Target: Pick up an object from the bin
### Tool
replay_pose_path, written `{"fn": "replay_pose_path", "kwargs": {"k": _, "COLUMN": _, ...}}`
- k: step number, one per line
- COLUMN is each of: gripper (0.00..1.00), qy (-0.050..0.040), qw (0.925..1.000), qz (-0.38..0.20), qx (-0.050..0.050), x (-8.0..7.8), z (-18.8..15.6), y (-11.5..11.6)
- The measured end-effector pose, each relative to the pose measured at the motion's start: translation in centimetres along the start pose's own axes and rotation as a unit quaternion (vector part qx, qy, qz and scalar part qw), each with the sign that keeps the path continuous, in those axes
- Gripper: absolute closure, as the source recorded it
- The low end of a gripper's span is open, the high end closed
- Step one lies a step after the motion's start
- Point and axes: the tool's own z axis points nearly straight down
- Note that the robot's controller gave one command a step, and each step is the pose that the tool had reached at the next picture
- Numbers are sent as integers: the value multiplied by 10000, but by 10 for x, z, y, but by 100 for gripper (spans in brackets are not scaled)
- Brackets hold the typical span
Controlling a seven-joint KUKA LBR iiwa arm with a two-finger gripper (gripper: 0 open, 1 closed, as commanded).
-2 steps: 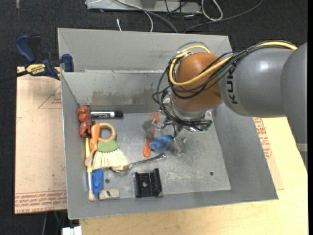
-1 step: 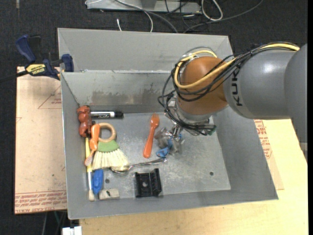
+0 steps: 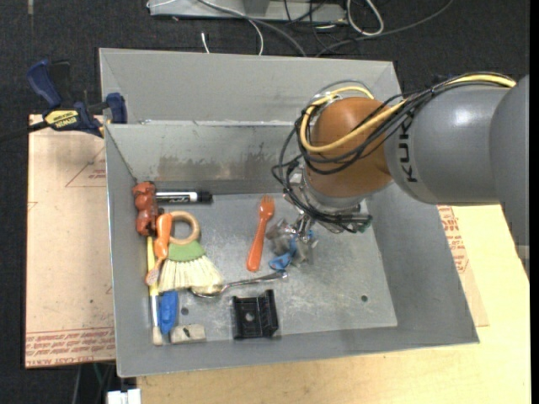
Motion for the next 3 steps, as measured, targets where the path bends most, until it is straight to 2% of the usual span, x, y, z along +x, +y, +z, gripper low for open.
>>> {"fn": "replay_pose_path", "kwargs": {"k": 2, "gripper": 100, "qy": -12, "qw": 10000, "qz": 7, "qx": 2, "x": -1, "z": -19, "y": 0}}
{"fn": "replay_pose_path", "kwargs": {"k": 3, "gripper": 100, "qy": 6, "qw": 10000, "qz": 12, "qx": -27, "x": 0, "z": -62, "y": 2}}
